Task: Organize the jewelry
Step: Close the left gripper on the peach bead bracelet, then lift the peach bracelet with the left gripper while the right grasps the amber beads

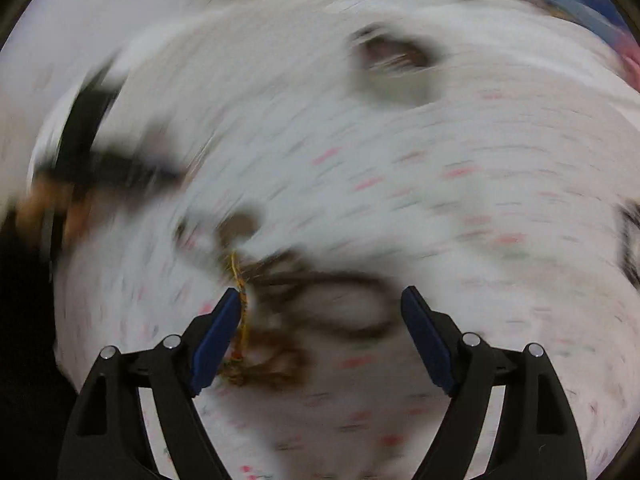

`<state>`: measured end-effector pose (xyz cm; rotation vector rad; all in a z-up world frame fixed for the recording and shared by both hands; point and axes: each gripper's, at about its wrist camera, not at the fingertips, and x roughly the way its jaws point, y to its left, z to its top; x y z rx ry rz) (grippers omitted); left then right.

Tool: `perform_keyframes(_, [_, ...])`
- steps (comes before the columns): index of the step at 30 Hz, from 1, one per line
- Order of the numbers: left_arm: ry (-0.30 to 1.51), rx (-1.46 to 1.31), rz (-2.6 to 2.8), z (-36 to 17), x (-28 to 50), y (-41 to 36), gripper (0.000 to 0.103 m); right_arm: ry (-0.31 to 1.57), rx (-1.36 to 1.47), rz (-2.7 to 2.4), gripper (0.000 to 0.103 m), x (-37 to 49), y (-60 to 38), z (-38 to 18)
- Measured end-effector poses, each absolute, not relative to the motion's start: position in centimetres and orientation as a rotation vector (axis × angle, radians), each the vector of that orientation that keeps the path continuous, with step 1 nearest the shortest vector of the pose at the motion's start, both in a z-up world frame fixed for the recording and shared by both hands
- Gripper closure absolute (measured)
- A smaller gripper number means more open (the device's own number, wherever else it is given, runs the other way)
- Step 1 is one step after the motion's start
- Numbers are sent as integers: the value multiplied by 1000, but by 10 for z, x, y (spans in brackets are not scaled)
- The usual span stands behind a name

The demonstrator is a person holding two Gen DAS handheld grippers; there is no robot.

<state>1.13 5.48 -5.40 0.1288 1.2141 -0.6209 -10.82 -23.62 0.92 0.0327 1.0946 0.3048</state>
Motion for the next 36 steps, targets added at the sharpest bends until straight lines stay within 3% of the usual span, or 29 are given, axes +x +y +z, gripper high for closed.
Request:
perform_keyframes(3, [1217,120,-622,-54,13,55,89,1041,158,139,24,-107,-280,18])
perform_keyframes(8, [1219,122,-628,-54,11,57,87,1050,219,315,24,-115,-274,19])
perform_keyframes(15, [1224,115,-641,-56,11,54,82,1152,-42,727,24,-143,-189,12])
perform_keyframes(19, [1221,120,-650,-55,9,52,77,1160,-35,609,24,-131,-198,0])
perform_keyframes(23, [1221,120,-656,-55,8,52,75,1089,-118,160,24,-109,-250,6])
perform_keyframes(27, [1222,116,-658,-55,8,51,73,1023,-31,-84,24,-111,-303,22])
perform_keyframes(32, [1230,95,-676,-55,9,52,66,1040,307,203,24,-108,-315,18])
perform_keyframes(36, [1233,67,-691,-56,9,56,64,1067,249,304,24,-108,-287,12])
